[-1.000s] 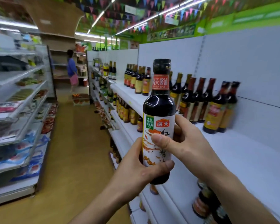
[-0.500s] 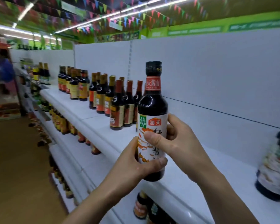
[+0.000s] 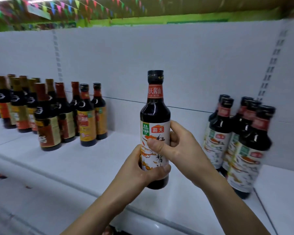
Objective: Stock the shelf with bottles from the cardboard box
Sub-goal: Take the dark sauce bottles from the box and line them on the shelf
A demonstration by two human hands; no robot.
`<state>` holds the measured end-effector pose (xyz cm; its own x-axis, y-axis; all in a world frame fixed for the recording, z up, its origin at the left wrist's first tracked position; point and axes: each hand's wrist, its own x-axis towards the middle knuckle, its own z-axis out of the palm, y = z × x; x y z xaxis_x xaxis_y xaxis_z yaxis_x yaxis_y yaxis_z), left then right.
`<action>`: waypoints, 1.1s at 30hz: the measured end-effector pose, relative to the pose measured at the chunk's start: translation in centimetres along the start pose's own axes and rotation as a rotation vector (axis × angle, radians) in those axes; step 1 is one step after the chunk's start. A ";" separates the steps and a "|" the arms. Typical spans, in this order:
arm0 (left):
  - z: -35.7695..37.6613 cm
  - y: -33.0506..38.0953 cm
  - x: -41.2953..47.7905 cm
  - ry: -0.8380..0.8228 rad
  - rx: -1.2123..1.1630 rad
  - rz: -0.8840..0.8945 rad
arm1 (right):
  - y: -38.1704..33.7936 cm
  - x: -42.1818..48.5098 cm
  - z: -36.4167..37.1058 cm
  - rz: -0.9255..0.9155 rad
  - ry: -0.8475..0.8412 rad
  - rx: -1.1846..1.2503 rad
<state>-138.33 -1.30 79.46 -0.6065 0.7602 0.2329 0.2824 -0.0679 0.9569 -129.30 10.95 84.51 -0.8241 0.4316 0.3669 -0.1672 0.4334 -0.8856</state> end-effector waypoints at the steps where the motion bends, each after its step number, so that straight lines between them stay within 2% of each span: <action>1: 0.5 -0.1 0.4 -0.027 -0.010 0.004 | 0.2 -0.1 -0.4 0.009 0.024 -0.004; 19: 6.9 -1.2 5.1 -0.487 -0.059 0.011 | 2.8 -4.7 -5.5 0.118 0.390 -0.120; 26: 10.1 -2.0 6.0 -0.542 -0.093 -0.024 | 4.6 -6.0 -7.7 0.156 0.430 -0.121; 33: 11.5 -3.4 7.3 -0.509 -0.085 -0.058 | 6.2 -5.5 -8.6 0.182 0.432 -0.132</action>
<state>-135.16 11.90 75.86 -0.1748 0.9809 0.0853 0.1849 -0.0524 0.9814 -121.10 18.08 79.44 -0.5286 0.7865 0.3194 0.0516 0.4053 -0.9127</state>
